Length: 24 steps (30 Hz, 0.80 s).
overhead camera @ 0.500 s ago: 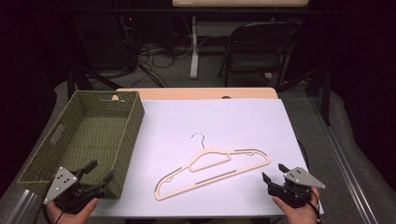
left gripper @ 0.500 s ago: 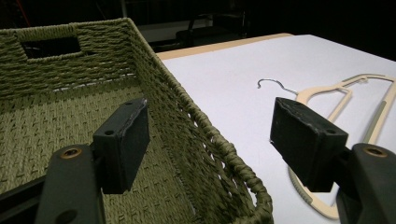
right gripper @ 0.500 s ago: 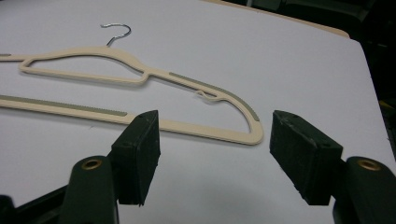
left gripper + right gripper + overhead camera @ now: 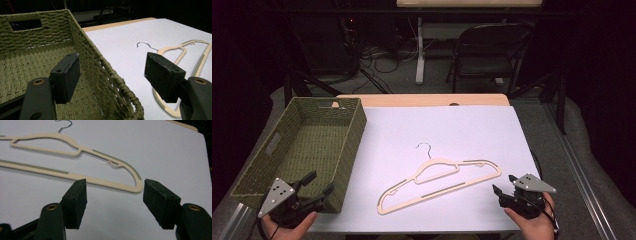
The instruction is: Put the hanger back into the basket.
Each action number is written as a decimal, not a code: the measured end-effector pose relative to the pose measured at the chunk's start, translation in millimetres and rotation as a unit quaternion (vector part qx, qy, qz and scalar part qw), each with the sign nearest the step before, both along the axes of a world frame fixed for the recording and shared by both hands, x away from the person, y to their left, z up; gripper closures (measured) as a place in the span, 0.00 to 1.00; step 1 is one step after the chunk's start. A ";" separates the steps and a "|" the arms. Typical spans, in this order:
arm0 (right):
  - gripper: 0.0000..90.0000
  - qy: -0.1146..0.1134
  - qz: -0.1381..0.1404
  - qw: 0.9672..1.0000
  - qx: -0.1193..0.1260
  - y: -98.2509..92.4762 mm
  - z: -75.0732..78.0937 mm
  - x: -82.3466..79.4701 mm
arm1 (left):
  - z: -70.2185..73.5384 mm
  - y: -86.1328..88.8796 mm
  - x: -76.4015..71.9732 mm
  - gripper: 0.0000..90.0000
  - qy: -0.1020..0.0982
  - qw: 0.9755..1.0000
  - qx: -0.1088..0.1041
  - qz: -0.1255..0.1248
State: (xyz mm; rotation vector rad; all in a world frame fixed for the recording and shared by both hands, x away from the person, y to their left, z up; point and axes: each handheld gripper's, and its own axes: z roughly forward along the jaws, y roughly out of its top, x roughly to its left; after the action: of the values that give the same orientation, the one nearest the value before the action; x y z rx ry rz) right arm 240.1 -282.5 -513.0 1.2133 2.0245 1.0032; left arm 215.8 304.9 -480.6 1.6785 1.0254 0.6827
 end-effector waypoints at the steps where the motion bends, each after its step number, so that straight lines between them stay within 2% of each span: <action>1: 0.40 0.002 0.015 1.000 -0.004 1.2 3.1 2.3 | 2.5 -1.3 2.0 0.32 0.000 1.000 0.003 -0.003; 4: 0.40 0.011 0.024 1.000 -0.013 3.3 5.5 5.1 | 7.8 -3.2 6.3 0.33 0.003 1.000 0.007 -0.009; 6: 0.44 0.025 0.055 0.998 -0.014 7.4 10.2 12.1 | 13.3 -6.4 11.0 0.33 0.003 1.000 0.014 -0.017; 7: 0.44 0.025 0.055 0.998 -0.014 7.4 10.2 12.1 | 16.7 -8.8 13.6 0.33 0.003 1.000 0.020 -0.020; 8: 0.44 0.036 0.070 0.996 -0.030 12.8 15.6 18.4 | 21.8 -14.0 18.8 0.33 0.006 0.999 0.026 -0.030; 9: 0.44 0.036 0.070 0.996 -0.030 12.8 15.6 18.4 | 21.8 -14.0 18.8 0.33 0.006 0.999 0.026 -0.030; 10: 0.44 0.051 0.078 0.995 -0.045 17.9 21.9 24.6 | 24.7 -20.0 23.7 0.34 0.009 0.999 0.029 -0.038; 12: 0.45 0.053 0.081 0.994 -0.048 19.8 24.0 27.1 | 25.6 -23.7 27.1 0.34 0.010 0.999 0.030 -0.044; 13: 0.49 0.055 0.098 0.992 -0.054 25.7 31.0 33.9 | 26.2 -26.9 29.3 0.35 0.012 0.998 0.031 -0.047; 15: 0.50 0.054 0.101 0.992 -0.058 27.7 33.1 36.2 | 26.8 -33.5 33.3 0.35 0.017 0.998 0.034 -0.056; 16: 0.51 0.056 0.108 0.990 -0.066 30.5 36.3 40.3 | 26.9 -35.6 34.4 0.35 0.020 0.997 0.037 -0.061; 17: 0.54 0.066 0.125 0.987 -0.075 34.5 41.0 46.7 | 27.2 -41.5 37.0 0.35 0.024 0.996 0.045 -0.070; 18: 0.54 0.066 0.125 0.987 -0.075 34.5 41.0 46.7 | 27.2 -41.5 37.0 0.35 0.024 0.996 0.045 -0.070; 19: 0.56 0.068 0.137 0.985 -0.085 38.4 43.6 53.0 | 27.5 -44.6 38.1 0.36 0.026 0.996 0.049 -0.075; 21: 0.60 0.086 0.150 0.981 -0.091 41.5 46.4 57.9 | 28.5 -47.3 39.4 0.36 0.030 0.995 0.050 -0.082; 22: 0.60 0.086 0.150 0.981 -0.091 41.5 46.4 57.9 | 28.8 -48.8 40.2 0.36 0.030 0.995 0.047 -0.084; 23: 0.61 0.095 0.173 0.975 -0.103 46.5 49.0 62.7 | 29.6 -49.9 41.0 0.36 0.032 0.995 0.047 -0.086; 24: 0.61 0.095 0.173 0.975 -0.103 46.5 49.0 62.7 | 30.1 -50.4 41.8 0.36 0.033 0.995 0.047 -0.087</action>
State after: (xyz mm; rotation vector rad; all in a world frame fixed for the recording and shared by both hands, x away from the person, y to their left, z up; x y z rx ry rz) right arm 302.8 -236.0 -464.1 0.8940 2.4810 0.8280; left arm 257.6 254.4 -450.5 1.8577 0.8927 0.5720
